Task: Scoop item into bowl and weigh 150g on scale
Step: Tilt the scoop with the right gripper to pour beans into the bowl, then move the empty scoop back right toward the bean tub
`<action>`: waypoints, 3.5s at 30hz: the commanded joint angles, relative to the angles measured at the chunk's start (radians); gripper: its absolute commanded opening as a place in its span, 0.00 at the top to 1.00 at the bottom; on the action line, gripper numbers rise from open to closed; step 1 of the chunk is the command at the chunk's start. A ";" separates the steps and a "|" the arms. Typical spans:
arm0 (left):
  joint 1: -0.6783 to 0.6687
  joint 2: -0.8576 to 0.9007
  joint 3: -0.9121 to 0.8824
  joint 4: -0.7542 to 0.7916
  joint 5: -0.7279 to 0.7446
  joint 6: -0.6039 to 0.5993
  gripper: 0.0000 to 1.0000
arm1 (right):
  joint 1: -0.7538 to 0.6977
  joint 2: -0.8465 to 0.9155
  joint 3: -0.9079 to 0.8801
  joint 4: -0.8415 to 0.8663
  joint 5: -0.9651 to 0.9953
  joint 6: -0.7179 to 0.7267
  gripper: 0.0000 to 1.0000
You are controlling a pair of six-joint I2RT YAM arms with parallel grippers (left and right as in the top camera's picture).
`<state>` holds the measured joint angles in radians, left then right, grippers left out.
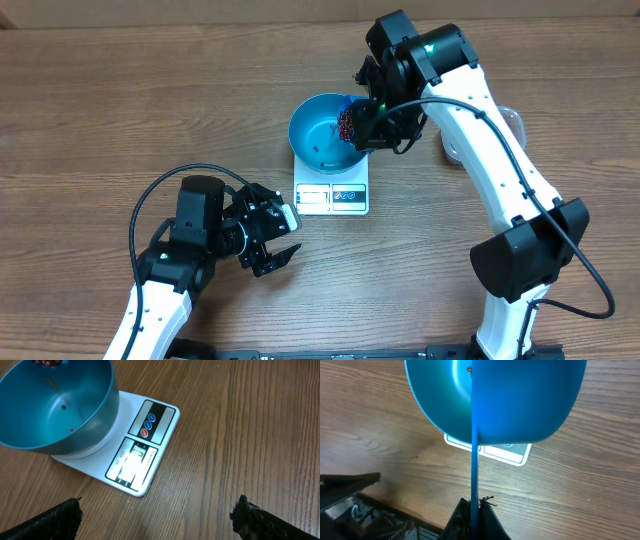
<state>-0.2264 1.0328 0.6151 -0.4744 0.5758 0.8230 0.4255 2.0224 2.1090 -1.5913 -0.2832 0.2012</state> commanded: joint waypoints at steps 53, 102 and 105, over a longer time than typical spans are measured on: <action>0.005 0.007 -0.005 0.000 0.016 0.019 0.01 | 0.274 -0.049 0.034 0.046 0.526 0.106 0.96; 0.005 0.007 -0.005 0.000 0.016 0.019 0.01 | 0.053 -0.140 0.038 0.074 0.328 0.193 0.96; 0.005 0.007 -0.005 0.000 0.016 0.019 0.00 | -0.028 -0.149 0.038 0.061 0.360 0.193 0.96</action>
<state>-0.2264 1.0328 0.6151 -0.4744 0.5758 0.8230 0.4587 1.9209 2.1094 -1.5219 0.0769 0.3683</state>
